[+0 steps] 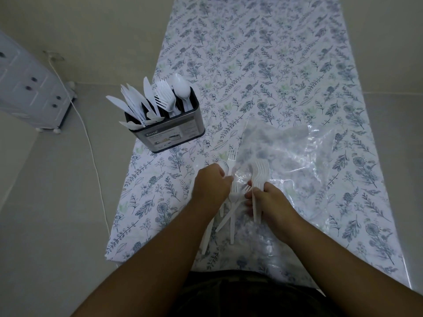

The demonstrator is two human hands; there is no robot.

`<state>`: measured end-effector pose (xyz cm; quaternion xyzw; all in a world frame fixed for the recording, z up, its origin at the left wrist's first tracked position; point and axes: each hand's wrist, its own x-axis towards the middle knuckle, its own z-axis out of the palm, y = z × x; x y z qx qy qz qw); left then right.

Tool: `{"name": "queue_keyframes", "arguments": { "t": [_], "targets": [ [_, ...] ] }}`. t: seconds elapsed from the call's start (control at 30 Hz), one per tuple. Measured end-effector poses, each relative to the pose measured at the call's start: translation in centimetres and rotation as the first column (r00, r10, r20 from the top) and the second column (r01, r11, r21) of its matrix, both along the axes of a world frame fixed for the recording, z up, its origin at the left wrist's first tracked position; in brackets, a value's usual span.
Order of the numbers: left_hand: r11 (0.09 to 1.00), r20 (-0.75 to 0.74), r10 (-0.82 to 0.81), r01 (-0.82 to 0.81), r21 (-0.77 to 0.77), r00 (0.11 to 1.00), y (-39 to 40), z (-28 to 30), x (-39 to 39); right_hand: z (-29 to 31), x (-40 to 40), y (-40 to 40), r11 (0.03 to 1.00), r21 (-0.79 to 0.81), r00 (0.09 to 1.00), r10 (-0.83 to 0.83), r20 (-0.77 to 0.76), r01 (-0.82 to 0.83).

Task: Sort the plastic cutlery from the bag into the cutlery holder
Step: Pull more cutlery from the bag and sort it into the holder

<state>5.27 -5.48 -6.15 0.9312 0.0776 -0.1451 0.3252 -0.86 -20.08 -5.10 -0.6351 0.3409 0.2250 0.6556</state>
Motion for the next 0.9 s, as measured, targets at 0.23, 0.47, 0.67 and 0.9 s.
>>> {"name": "queue_keyframes", "arguments": {
  "t": [0.23,0.47,0.67,0.9],
  "targets": [
    [0.995,-0.015,-0.041,0.042,0.086,0.999,-0.6,-0.6,0.5,0.0,0.3,-0.7,0.996,0.048,0.997,-0.075,-0.010,0.075],
    [0.958,-0.005,0.075,-0.073,-0.277,0.997,-0.3,1.8,-0.9,0.2,0.5,-0.4,0.987,0.125,0.995,-0.098,0.013,0.096],
    [0.907,-0.058,0.064,-0.083,-0.413,0.996,-1.6,1.0,-4.0,0.5,0.4,0.4,0.985,0.171,0.995,-0.036,0.089,0.021],
    [0.918,0.231,-0.366,0.390,-0.070,0.902,-1.2,1.3,-4.1,0.3,-0.3,0.3,0.987,0.159,0.994,-0.022,0.103,0.006]
  ]
}}
